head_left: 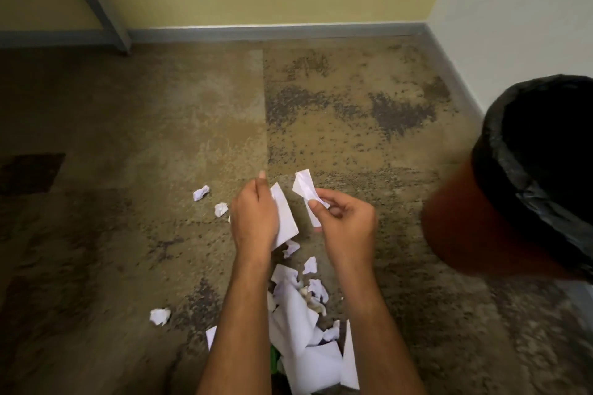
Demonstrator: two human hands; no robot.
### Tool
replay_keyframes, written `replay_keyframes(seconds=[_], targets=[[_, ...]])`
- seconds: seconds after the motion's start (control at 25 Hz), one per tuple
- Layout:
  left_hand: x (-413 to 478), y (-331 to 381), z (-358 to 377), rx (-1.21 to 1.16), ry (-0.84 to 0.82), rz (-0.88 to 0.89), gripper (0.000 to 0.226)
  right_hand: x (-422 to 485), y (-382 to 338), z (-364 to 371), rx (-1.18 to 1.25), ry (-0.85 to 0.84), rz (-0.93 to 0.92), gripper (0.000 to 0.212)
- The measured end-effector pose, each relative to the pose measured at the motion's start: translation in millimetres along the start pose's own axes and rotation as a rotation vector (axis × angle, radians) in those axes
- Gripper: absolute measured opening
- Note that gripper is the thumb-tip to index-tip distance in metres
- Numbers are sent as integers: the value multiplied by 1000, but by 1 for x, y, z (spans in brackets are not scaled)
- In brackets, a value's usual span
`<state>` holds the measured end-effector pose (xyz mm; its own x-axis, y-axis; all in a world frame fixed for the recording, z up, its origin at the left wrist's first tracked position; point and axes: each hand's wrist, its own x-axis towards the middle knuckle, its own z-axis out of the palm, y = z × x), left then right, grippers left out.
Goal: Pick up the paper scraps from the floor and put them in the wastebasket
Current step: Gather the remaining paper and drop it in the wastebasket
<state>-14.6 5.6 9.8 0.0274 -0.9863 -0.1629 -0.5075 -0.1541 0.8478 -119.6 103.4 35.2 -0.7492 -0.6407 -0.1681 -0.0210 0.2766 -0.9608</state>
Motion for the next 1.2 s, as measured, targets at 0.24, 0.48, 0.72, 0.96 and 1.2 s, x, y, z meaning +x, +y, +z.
replay_keyframes(seconds=[0.24, 0.48, 0.72, 0.96, 1.2], targets=[[-31, 127, 39, -259, -161, 103, 54, -3, -73, -72, 223, 191, -107, 24], [-100, 245, 77, -332, -257, 339, 55, -13, -125, -157, 52, 503, -374, 25], [-173, 289, 130, -196, -317, 585, 50, -12, -129, -249, 3, 683, -331, 22], [-192, 289, 171, -51, -416, 770, 48, -2, -112, -300, -105, 513, -210, 39], [-187, 283, 163, -20, -425, 876, 33, -7, -111, -320, -71, 538, -232, 41]])
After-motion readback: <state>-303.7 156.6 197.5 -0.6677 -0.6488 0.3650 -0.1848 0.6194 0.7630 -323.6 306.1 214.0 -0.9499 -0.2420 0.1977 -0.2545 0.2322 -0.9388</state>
